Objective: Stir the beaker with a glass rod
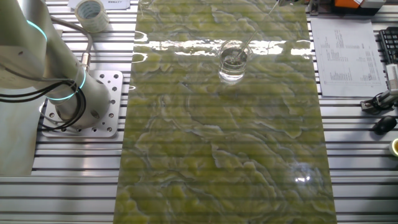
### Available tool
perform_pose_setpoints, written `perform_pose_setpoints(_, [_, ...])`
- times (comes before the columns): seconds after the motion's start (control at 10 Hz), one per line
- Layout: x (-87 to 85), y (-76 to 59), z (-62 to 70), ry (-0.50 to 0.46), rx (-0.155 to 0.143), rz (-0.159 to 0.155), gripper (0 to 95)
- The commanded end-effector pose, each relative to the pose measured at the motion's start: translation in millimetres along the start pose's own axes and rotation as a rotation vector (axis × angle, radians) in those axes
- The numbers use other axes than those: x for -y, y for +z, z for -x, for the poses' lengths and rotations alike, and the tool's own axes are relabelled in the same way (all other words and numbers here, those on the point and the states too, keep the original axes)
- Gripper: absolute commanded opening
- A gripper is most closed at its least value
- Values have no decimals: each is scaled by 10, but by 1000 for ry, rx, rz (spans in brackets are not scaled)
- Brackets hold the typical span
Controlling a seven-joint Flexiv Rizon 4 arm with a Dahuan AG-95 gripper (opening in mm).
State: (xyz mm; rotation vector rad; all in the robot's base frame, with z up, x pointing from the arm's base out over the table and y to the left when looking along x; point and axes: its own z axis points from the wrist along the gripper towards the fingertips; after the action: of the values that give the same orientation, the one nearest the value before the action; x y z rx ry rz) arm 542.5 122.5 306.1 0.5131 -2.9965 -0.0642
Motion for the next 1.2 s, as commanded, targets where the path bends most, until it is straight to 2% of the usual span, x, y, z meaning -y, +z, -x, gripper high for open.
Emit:
perform_pose_setpoints(0.1, [-37,-13,-60,-9,20,-8,0])
perform_pose_setpoints(0.6, [-99,-28,-190,-43,76,-27,0])
perform_pose_setpoints(0.7, [-102,-22,-219,-57,103,-37,0])
perform_pose_setpoints(1.0, [-114,-17,-263,-74,113,-41,0])
perform_pose_setpoints(1.2, [-98,3,-296,-92,131,-41,0])
